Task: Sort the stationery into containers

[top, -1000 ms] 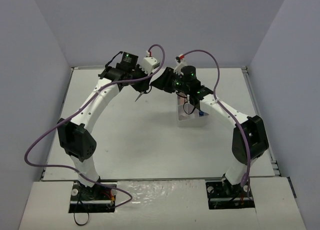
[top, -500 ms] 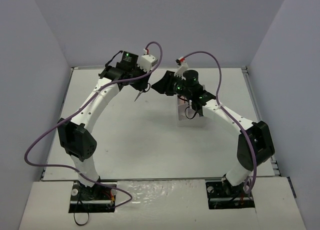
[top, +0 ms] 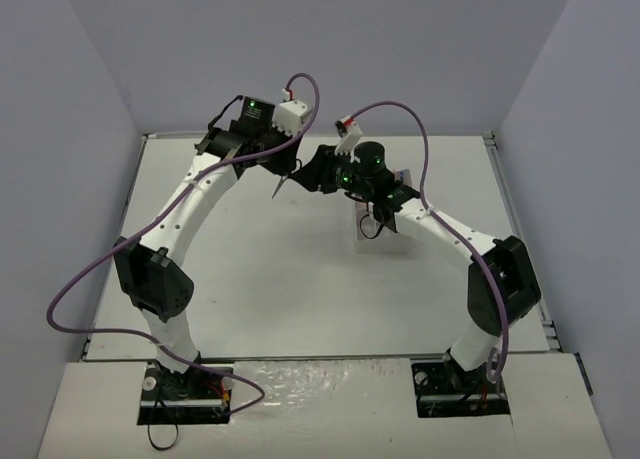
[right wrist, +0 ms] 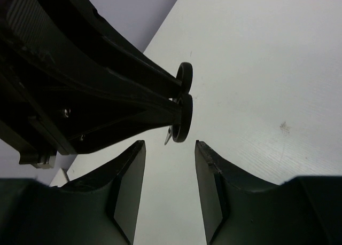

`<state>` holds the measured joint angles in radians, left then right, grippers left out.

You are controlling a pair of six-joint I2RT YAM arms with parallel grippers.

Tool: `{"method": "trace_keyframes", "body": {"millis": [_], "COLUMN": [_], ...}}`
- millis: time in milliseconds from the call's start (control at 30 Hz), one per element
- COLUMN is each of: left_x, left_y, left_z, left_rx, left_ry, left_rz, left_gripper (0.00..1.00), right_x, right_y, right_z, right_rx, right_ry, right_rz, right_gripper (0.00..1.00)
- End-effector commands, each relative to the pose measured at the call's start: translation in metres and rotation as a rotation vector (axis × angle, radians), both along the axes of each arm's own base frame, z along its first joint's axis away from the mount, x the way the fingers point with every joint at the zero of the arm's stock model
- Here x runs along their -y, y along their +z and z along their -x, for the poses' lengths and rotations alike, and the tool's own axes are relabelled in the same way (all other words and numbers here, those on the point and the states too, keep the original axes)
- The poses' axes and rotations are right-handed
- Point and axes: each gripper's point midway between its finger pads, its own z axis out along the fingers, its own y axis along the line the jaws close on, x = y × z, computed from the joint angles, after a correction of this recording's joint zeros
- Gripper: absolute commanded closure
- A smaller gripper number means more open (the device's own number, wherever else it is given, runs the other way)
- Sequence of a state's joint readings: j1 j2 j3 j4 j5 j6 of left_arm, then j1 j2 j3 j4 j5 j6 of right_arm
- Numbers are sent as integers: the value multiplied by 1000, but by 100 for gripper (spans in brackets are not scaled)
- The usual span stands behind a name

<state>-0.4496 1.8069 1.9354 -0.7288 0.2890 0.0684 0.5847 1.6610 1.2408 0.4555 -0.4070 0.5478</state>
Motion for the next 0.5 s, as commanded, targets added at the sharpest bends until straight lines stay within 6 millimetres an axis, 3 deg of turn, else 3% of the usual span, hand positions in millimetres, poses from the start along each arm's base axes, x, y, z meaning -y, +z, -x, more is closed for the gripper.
{"method": "trace_keyframes", "body": {"millis": [0, 267, 467], "left_x": [9, 11, 14], "left_y": [41, 48, 47], "left_z": [1, 3, 4], "left_rx": [69, 71, 64], "left_ry": [2, -7, -22], "left_rz": [92, 114, 123], "left_gripper": [100, 100, 100], "right_x": [-15, -19, -22], "right_y": [50, 42, 43], "right_z": [-14, -23, -26], "right_rx": [140, 118, 121], "right_ry": [0, -13, -11], "right_rz": [-88, -77, -88], "right_gripper": [61, 62, 72]}}
